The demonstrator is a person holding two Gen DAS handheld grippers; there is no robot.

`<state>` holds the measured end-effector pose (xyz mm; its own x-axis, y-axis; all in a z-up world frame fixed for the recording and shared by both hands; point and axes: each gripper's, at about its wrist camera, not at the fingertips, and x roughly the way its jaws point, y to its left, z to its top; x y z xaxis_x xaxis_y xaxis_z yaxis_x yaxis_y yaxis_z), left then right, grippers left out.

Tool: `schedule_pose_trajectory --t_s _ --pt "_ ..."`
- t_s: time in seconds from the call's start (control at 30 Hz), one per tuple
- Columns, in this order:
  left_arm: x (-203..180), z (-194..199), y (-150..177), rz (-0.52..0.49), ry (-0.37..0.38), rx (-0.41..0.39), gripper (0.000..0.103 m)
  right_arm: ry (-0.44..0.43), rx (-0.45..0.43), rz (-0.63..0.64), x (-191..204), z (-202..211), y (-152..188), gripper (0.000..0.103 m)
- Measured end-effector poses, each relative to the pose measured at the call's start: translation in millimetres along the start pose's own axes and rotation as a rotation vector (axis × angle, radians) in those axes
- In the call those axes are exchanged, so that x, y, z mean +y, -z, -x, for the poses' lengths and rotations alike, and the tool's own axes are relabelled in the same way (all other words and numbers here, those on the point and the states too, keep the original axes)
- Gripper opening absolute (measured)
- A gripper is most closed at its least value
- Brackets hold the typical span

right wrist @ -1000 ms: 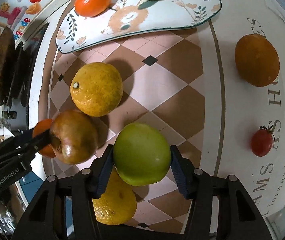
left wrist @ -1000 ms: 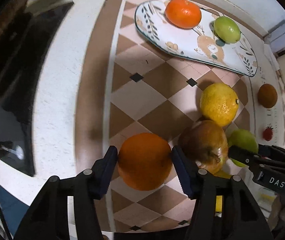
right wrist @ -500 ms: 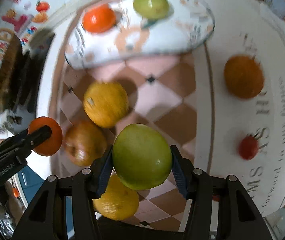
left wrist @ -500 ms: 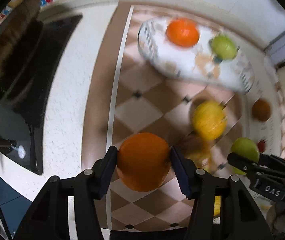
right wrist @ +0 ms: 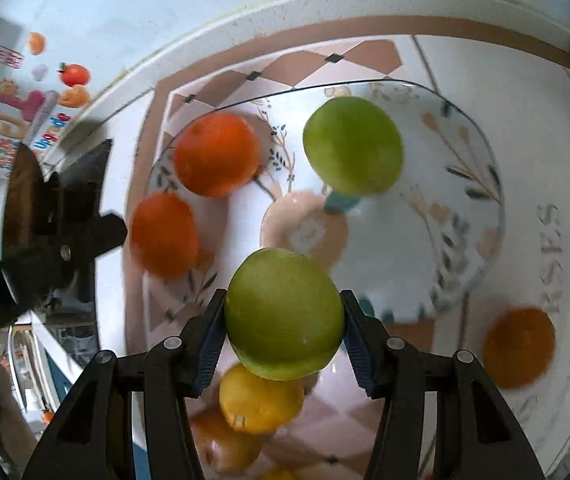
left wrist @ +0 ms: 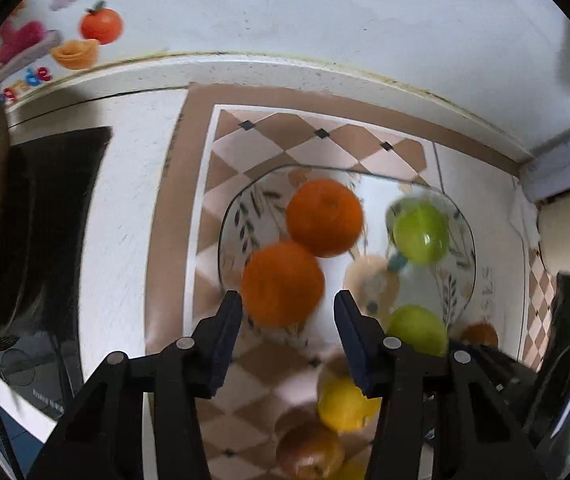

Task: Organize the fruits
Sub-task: 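Place orange with left gripper and green apple with right gripper on the plate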

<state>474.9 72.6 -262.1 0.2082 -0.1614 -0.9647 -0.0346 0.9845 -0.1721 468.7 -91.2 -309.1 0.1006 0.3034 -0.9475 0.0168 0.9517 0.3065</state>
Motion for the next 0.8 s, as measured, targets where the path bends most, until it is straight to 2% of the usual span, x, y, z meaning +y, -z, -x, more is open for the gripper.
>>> schedule_pose_trajectory --t_s 0.17,0.43,0.53,0.57,0.63,0.7,0.77,0.8 --pt "-6.2 -27.2 -24.8 -0.023 -0.044 0.043 0.045 0.018 0.027 0.01 1.8 -24.6 -14.8 0.057" --pt "-4.0 -37.1 -24.1 -0.028 -0.06 0.077 0.045 -0.002 0.056 0.004 -2.0 -27.9 -22.7 0.058" --pt "-3.9 -32.3 -18.3 -0.033 -0.091 0.073 0.046 0.026 0.036 0.001 -5.3 -14.7 -21.9 0.084" --pt "-5.0 -30.2 -15.4 -0.041 -0.105 0.072 0.046 0.041 0.022 0.002 -6.4 -8.1 -21.0 0.088" --pt "-6.5 -25.4 -7.2 -0.047 -0.129 0.065 0.046 0.072 0.012 0.005 -8.6 4.8 -18.4 0.089" --pt "-7.0 -19.7 0.1 -0.044 -0.134 0.06 0.048 0.117 0.001 0.002 -11.6 17.1 -13.9 0.094" --pt "-7.1 -12.4 7.8 -0.039 -0.133 0.047 0.055 0.152 -0.018 0.009 -12.4 27.1 -9.7 0.095" --pt "-7.1 -7.8 11.8 -0.035 -0.132 0.037 0.065 0.184 -0.031 0.013 -13.6 34.4 -5.7 0.095"
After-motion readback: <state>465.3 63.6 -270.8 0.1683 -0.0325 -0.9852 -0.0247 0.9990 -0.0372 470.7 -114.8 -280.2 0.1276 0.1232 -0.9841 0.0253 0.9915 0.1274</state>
